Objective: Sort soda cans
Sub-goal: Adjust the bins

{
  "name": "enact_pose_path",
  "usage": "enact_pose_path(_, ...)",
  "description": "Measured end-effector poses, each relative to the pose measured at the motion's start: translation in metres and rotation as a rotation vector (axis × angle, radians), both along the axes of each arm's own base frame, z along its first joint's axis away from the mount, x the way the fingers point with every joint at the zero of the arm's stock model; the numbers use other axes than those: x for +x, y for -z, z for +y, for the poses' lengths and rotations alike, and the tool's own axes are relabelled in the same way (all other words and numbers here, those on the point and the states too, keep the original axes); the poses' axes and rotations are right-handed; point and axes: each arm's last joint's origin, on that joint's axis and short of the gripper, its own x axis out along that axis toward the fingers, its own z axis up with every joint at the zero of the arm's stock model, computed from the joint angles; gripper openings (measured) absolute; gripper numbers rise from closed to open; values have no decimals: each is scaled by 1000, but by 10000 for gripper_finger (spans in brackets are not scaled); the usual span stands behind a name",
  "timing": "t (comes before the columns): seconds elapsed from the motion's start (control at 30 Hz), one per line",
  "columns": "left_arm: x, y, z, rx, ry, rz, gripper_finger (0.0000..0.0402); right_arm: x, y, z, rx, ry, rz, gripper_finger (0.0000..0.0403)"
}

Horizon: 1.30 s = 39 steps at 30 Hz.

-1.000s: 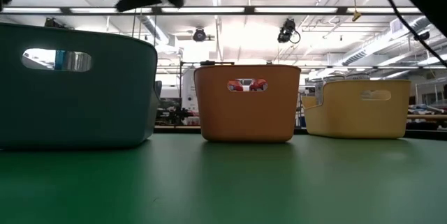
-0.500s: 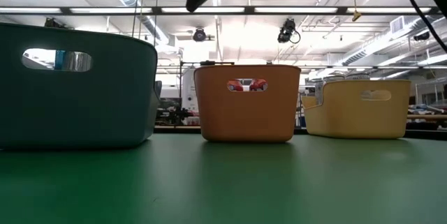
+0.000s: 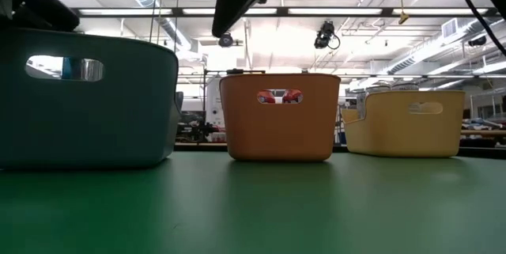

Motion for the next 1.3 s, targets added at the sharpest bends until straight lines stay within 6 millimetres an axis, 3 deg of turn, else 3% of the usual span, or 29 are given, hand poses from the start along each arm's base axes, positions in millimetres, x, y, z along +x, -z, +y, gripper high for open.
enact_pose_path(0.2, -2, 10, 6, -15, -127, -7, 0, 0, -1, -5, 1, 14, 3, 0)
enact_pose_path(0.4, -10, 19, 18, 92, -267, 31, 0, -6, -9, -11, 2, 31, 8, 0)
enact_pose_path(0.8, -34, 14, 49, 106, -523, 62, 0, -10, -15, -21, -17, 63, 16, 0)
enact_pose_path(1.07, -45, 4, 65, 120, -640, -36, 0, -10, -14, -40, -38, 71, 55, 0)
enact_pose_path(1.3, -45, 6, 75, 195, -685, -11, 0, -10, -13, -63, -54, 73, 76, 0)
